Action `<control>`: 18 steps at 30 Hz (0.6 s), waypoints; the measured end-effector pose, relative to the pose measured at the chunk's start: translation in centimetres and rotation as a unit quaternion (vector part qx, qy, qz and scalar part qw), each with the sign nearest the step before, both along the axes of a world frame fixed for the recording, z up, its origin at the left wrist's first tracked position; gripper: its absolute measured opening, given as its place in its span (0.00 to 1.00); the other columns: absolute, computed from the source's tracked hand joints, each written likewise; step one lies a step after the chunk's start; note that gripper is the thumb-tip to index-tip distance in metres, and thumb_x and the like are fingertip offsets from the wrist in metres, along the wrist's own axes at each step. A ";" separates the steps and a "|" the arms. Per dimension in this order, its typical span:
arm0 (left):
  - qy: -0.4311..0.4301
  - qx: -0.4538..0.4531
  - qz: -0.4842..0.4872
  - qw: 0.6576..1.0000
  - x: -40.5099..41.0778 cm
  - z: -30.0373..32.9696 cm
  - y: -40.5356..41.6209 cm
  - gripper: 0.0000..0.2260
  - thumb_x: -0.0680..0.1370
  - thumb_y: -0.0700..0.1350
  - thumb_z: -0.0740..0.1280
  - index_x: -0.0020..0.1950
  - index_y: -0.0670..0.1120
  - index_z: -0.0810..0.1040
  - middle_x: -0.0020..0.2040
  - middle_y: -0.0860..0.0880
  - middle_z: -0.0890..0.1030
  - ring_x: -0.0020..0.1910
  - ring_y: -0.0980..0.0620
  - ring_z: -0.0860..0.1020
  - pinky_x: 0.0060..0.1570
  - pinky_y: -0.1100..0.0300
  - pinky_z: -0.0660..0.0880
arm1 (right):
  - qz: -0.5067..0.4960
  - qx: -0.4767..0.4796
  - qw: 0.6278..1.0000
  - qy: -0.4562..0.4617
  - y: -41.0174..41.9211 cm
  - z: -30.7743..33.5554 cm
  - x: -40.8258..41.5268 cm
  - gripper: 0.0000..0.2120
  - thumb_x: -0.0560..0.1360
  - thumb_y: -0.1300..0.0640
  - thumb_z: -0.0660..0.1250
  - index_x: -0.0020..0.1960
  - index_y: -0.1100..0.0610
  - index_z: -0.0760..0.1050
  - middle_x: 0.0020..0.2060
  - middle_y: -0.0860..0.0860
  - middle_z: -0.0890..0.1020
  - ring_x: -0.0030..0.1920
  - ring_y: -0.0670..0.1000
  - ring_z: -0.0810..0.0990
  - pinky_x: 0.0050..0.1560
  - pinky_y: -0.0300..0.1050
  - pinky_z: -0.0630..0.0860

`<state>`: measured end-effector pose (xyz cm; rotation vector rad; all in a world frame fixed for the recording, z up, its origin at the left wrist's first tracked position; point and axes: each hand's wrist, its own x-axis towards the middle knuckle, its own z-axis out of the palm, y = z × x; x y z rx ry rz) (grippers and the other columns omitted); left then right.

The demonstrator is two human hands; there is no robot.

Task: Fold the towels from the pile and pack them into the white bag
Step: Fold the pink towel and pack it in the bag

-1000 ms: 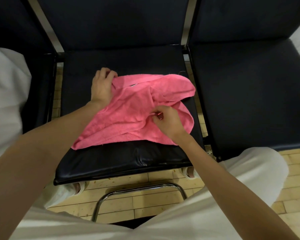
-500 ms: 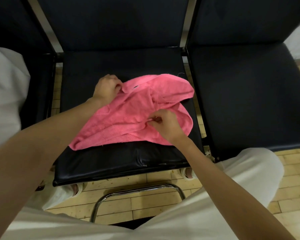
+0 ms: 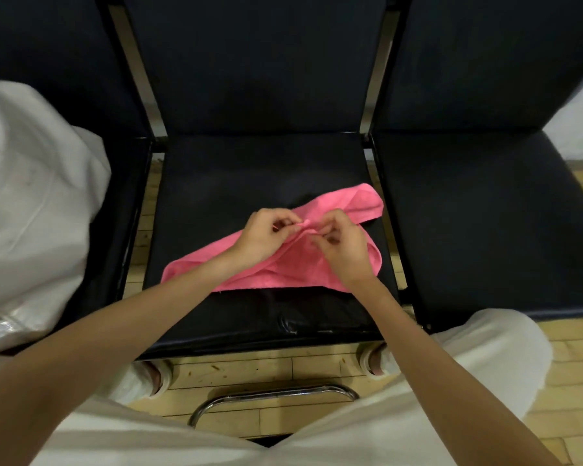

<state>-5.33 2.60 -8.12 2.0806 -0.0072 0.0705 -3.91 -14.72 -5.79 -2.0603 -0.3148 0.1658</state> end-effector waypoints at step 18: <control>0.180 0.159 0.410 0.880 -10.5 -3.4 9.4 0.16 0.74 0.38 0.70 0.62 0.39 0.76 0.61 0.33 0.72 0.61 0.34 0.70 0.63 0.49 0.66 | -0.045 -0.085 0.995 -0.035 -0.2 -0.6 -0.5 0.06 0.74 0.64 0.70 0.51 0.61 0.81 0.41 0.50 0.82 0.41 0.45 0.78 0.43 0.27 0.70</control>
